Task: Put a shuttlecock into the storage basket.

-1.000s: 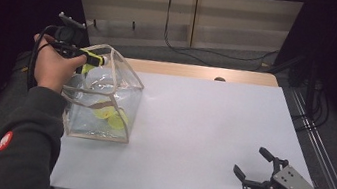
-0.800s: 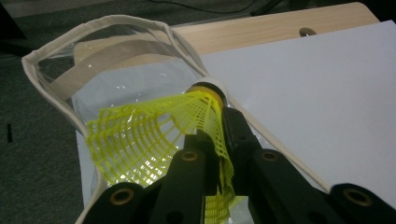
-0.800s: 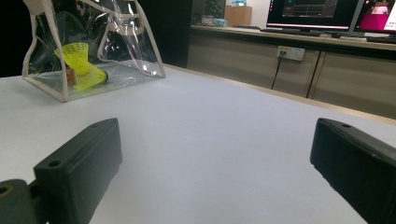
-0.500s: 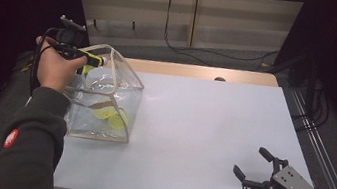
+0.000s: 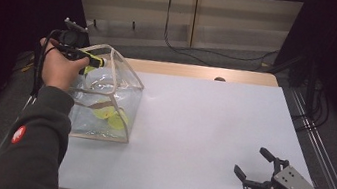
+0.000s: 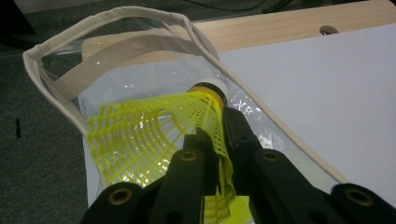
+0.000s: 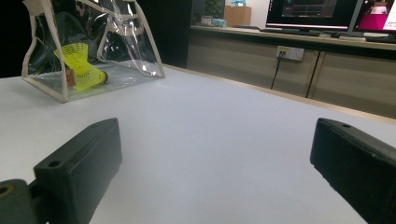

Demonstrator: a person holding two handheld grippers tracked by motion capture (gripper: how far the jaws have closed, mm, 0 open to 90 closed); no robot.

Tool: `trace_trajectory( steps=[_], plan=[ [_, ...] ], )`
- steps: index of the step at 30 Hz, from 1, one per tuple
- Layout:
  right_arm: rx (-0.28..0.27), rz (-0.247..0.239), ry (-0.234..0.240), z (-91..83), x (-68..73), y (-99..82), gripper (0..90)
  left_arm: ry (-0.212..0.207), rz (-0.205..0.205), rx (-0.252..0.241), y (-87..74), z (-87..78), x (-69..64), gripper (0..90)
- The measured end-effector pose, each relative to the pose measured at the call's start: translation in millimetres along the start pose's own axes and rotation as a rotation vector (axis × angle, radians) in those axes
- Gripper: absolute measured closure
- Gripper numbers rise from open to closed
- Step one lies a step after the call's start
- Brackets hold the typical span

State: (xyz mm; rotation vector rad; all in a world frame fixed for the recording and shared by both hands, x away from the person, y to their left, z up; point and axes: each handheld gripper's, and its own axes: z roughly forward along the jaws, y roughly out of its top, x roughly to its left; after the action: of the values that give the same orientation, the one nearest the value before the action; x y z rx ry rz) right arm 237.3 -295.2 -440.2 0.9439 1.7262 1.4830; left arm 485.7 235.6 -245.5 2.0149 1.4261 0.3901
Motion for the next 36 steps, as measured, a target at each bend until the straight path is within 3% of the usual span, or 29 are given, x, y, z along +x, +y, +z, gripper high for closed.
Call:
trace_trajectory(
  steps=[9,14,24,36],
  plan=[
    [0.001,0.003,0.0,-0.3,0.2,-0.2,2.0,0.008,0.017,0.004,2.5,10.4,0.7,85.3],
    [0.001,0.002,0.001,-0.5,0.8,-0.1,2.0,0.012,0.04,-0.009,4.1,16.7,-1.4,77.1],
    [0.001,0.005,0.0,-1.5,-0.1,-0.3,2.0,-0.062,0.029,-0.016,3.4,14.6,-9.4,74.7],
    [0.0,0.004,-0.002,-1.1,0.2,-0.1,2.0,-0.149,-0.009,-0.053,-0.5,2.0,-16.2,63.7]
  ],
)
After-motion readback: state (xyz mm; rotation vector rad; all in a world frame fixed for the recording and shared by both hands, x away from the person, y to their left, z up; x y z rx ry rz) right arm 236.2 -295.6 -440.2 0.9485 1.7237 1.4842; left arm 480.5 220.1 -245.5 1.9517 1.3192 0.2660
